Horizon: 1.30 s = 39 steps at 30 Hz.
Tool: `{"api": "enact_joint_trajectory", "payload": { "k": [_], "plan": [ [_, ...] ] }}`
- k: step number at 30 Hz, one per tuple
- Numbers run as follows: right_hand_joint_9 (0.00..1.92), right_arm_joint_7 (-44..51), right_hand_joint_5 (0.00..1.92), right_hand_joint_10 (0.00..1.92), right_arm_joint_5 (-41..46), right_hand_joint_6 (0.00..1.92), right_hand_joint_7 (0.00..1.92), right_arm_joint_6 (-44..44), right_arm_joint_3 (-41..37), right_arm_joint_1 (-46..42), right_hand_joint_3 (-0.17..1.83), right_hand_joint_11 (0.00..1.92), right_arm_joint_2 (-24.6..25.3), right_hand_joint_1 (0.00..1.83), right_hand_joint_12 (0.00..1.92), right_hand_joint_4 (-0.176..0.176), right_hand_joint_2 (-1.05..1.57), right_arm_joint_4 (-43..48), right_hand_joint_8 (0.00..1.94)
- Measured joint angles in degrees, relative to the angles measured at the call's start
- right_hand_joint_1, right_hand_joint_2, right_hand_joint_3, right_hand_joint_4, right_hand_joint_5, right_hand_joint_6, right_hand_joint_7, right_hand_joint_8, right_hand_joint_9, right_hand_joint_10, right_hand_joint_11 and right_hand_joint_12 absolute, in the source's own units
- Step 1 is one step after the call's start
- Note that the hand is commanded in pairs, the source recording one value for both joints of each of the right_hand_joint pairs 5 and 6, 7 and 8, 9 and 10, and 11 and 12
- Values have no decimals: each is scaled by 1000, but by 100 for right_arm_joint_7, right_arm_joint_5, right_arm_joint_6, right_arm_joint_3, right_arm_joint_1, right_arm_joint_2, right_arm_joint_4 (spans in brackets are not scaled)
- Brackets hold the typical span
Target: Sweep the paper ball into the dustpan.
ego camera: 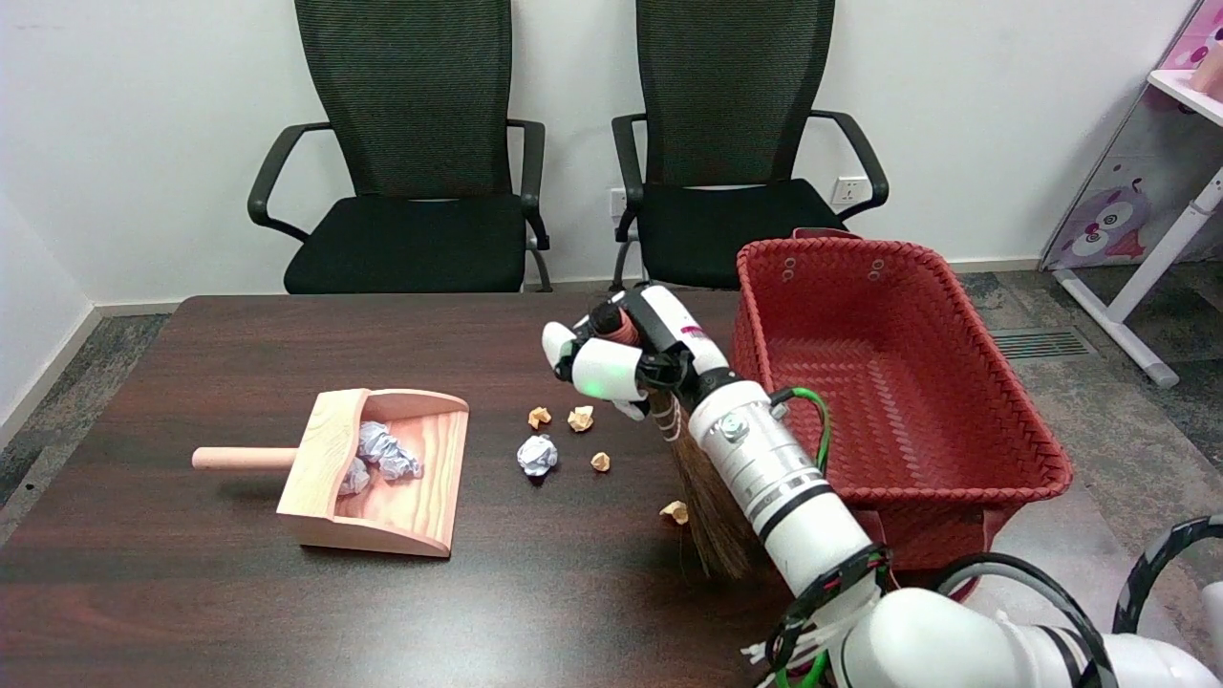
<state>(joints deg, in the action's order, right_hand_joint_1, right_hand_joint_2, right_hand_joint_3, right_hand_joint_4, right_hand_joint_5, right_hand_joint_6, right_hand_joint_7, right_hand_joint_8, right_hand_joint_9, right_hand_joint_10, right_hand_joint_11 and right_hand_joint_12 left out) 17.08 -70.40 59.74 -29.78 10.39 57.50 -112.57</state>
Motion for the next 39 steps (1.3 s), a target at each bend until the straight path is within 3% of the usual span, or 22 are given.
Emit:
{"api": "enact_joint_trajectory", "payload": {
  "k": [12,23,31,35,39],
  "plan": [
    [1920,16,1920,1920,-104,1920,1920,-231,-16,50,1336,1920,185,1003,1920,61,1571,340,1920],
    [1920,-606,1920,1920,-650,1920,1920,-533,-16,386,1211,1920,612,990,1920,47,1571,1241,1920],
    [1920,-1568,1920,1920,-1233,1920,1920,-699,-1,590,1348,1920,975,956,1920,60,1571,2083,1920],
    [1920,-2251,1920,1920,-1546,1920,1920,-768,7,665,1510,1920,1143,956,1920,31,1477,2497,1920],
    [1920,-3051,1920,1920,-1825,1920,1920,-811,12,730,1565,1920,1297,956,1920,24,1425,2856,1920]
  ]
}}
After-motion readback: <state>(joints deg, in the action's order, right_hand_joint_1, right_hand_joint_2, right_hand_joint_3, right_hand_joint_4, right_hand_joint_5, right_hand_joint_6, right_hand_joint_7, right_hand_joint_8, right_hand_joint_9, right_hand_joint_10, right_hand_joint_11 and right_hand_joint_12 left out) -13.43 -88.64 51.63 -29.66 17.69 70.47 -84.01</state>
